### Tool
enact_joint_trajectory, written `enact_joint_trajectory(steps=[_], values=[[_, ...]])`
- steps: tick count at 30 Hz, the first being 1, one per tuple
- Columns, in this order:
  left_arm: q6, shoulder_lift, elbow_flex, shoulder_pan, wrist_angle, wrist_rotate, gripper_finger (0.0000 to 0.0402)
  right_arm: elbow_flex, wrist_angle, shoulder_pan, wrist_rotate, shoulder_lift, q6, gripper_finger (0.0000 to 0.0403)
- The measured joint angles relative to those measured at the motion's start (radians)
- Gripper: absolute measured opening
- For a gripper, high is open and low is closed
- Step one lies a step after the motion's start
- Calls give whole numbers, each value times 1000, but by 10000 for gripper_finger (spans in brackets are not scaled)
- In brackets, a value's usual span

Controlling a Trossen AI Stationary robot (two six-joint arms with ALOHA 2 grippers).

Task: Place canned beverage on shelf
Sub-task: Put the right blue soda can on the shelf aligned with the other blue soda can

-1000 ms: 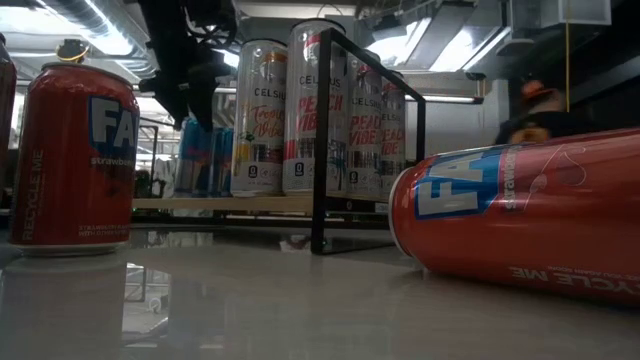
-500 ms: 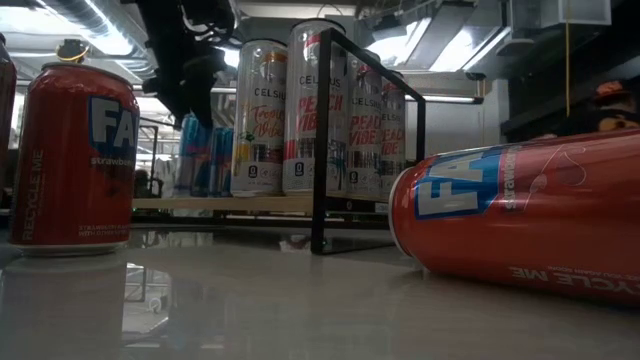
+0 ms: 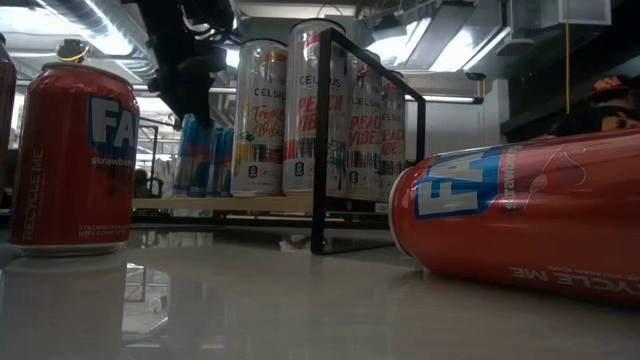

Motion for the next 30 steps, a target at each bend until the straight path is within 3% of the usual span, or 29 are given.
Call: enact_joint_trajectory(steps=[30], values=[[10, 0, 1, 0, 37, 34, 220, 0, 0, 0, 0, 0, 0, 353]])
